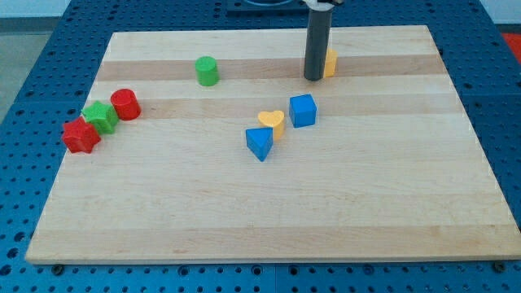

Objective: Move the yellow hexagon right to the green circle

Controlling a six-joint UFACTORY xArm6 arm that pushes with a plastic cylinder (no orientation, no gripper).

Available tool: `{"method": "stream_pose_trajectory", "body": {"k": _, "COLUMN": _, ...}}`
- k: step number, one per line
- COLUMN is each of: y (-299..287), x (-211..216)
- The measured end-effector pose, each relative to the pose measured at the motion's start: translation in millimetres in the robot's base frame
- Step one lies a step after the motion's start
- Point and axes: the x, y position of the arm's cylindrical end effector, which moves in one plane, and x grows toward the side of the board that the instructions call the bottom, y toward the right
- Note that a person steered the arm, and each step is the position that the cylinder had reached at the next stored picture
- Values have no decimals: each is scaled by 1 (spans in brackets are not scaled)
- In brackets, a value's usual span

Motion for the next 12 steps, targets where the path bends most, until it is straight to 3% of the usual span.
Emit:
{"method": "stream_pose_trajectory", "body": {"k": 2, "y": 40, "x": 16}}
{"method": "stream_pose_trajectory", "body": {"k": 3, "y": 92, "x": 6}}
{"method": "stream_pose_trajectory", "body": {"k": 4, "y": 102, "x": -26}}
{"method": "stream_pose_trajectory", "body": {"k": 5, "y": 79, "x": -45}}
{"method": "stream_pose_trajectory", "body": {"k": 6, "y": 17, "x": -40}}
{"method": "stream_pose_trajectory", "body": {"k": 7, "y": -7, "x": -30}}
{"method": "stream_pose_trajectory", "body": {"k": 9, "y": 91, "x": -18}}
{"method": "stream_pose_trajectory", "body": {"k": 12, "y": -12, "x": -9}}
